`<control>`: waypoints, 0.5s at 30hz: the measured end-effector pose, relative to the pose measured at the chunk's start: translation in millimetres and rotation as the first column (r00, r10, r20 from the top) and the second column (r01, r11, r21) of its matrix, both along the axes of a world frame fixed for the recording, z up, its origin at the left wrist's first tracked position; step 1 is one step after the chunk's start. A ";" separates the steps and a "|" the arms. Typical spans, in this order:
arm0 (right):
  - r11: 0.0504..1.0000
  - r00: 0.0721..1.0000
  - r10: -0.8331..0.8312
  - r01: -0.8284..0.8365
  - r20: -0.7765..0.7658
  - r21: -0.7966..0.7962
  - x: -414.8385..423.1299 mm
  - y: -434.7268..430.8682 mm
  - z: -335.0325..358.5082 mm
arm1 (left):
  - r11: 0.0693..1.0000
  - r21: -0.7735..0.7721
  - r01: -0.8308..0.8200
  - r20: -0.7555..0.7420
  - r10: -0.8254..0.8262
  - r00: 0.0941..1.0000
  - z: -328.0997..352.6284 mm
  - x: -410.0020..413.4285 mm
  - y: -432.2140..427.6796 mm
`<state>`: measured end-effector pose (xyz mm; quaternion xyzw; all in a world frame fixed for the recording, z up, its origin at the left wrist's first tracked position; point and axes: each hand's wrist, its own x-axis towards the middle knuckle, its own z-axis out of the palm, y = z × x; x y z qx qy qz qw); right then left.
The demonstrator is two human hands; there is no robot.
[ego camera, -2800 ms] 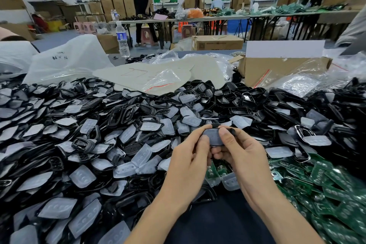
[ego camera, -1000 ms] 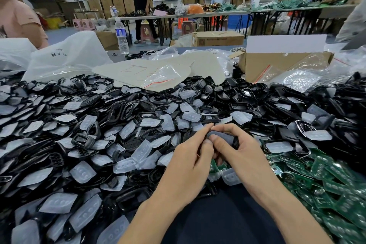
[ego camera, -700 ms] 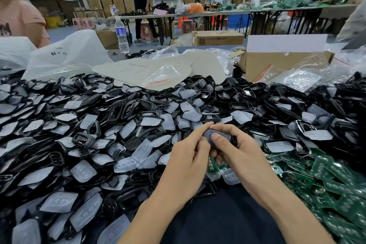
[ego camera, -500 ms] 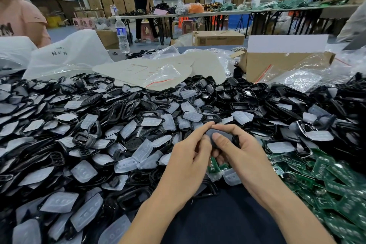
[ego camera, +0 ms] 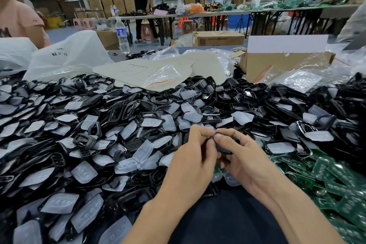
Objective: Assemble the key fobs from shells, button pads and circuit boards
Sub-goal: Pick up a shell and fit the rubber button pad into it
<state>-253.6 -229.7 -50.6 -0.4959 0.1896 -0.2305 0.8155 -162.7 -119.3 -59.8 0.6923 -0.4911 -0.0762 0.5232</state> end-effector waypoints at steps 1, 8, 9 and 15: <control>1.000 1.000 0.012 -0.012 -0.012 -0.001 -1.6 -1.3 1.0 | 1.000 0.014 -0.004 0.022 0.003 1.000 -0.6 -0.7 0.2; 0.997 0.999 0.035 -0.035 0.001 -0.067 -4.4 -4.1 4.0 | 0.999 -0.026 -0.019 0.063 0.020 0.998 -2.2 -2.3 -0.9; 0.998 0.999 0.032 -0.031 0.015 -0.056 -3.9 -2.8 3.8 | 0.999 -0.045 -0.030 0.039 0.032 0.999 -2.0 -2.1 -1.5; 1.000 0.999 0.018 -0.017 0.039 -0.010 -2.3 0.6 6.3 | 0.998 -0.064 -0.020 -0.051 0.017 0.999 -0.9 -0.1 -1.1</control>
